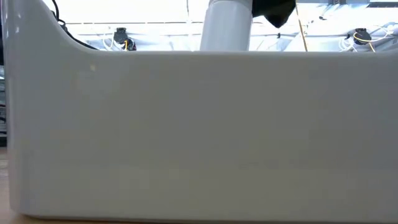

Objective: Pick and place pill bottles into a basket
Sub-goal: Put the white pill bottle into the gray bin

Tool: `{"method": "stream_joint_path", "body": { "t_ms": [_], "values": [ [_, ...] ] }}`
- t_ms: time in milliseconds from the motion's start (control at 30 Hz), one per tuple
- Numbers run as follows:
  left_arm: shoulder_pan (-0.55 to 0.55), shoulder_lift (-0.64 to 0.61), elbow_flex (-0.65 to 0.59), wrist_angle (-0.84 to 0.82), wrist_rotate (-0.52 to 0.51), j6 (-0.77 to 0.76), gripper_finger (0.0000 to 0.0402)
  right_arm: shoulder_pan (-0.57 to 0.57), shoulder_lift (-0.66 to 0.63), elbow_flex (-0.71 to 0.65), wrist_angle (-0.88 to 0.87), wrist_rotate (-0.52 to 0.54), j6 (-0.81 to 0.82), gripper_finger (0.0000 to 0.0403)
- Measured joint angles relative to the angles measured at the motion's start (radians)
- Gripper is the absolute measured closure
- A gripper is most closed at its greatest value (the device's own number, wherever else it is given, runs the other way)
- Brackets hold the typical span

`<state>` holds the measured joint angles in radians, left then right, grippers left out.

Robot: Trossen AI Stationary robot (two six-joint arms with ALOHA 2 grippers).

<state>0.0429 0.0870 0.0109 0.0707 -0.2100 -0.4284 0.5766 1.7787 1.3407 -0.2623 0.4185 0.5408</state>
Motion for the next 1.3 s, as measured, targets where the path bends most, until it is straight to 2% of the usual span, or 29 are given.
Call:
{"method": "stream_joint_path", "body": {
  "t_ms": [867,1300],
  "values": [
    [0.0,0.0,0.0,0.001,-0.002,0.004,0.0133,0.007,0.148,-0.001,0.021,-0.057,0.107,0.0251],
    [0.0,0.0,0.0,0.001,-0.001,0.001,0.0133,0.021,0.15,-0.001,-0.072,0.005,0.187,0.0248]
  ]
}}
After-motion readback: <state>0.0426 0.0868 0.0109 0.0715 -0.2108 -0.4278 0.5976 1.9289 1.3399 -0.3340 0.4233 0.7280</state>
